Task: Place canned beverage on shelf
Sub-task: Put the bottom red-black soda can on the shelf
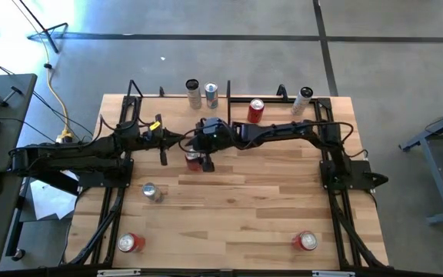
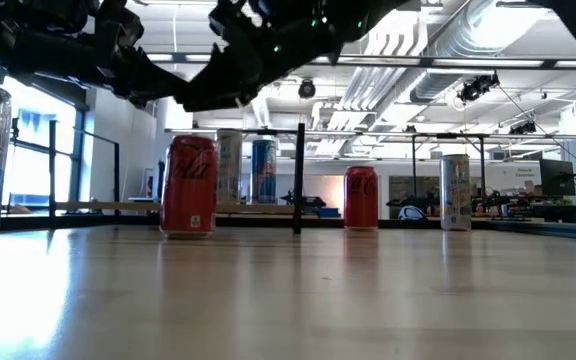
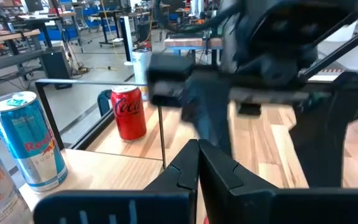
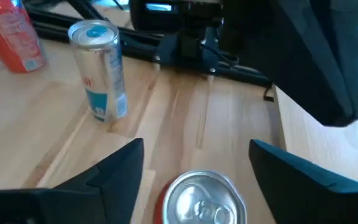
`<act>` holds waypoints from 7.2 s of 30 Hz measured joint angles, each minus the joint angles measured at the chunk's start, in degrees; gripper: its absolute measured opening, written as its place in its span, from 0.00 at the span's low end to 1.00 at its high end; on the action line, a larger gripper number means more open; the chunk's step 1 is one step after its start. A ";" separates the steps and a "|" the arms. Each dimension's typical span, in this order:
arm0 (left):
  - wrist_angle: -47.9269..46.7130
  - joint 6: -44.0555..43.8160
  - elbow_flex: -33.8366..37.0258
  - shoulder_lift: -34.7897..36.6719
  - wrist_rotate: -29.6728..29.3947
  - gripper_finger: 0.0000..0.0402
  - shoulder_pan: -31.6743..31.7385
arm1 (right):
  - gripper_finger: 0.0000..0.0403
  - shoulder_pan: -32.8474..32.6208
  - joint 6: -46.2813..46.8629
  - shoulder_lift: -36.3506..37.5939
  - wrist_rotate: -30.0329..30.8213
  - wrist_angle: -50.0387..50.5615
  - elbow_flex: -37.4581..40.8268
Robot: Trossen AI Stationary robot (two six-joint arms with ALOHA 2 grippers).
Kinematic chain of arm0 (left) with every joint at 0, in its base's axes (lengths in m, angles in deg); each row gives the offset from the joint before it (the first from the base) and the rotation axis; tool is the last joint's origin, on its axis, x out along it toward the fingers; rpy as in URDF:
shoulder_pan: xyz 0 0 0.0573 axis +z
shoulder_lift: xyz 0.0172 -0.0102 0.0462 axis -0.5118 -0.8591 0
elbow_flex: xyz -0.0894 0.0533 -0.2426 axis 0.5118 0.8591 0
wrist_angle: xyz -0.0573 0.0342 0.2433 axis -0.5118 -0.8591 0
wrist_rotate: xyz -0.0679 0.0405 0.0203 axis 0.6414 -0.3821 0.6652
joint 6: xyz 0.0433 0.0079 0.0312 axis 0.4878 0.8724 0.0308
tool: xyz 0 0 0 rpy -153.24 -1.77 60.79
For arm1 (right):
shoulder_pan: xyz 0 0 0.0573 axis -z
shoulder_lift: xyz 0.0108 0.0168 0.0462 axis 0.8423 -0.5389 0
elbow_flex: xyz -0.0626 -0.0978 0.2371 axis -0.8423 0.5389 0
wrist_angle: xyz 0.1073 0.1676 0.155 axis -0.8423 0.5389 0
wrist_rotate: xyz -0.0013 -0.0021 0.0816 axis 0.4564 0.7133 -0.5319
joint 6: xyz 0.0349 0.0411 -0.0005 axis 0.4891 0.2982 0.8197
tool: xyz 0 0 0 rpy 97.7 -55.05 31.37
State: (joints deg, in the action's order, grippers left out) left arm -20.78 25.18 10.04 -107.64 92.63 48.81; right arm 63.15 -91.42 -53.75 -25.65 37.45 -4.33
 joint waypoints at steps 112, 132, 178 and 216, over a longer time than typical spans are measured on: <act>-22.07 -12.34 -16.44 -26.11 -21.61 0.75 -17.25 | 0.00 -15.56 12.56 13.11 14.99 -45.97 49.61; -38.09 2.60 -22.34 -9.57 -20.70 0.65 0.72 | 0.00 -15.55 12.71 13.11 14.98 -45.51 49.61; -22.39 11.59 -22.88 -24.79 -8.03 0.78 29.44 | 0.00 -15.57 12.79 13.09 14.04 -45.10 49.61; -13.21 -8.12 -3.71 1.50 -29.42 0.34 11.19 | 0.00 -15.57 13.18 13.09 14.08 -45.12 49.61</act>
State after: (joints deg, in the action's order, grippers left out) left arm -33.99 17.06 6.33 -106.14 63.21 60.00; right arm 47.59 -78.24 -40.66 -11.57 -7.67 45.28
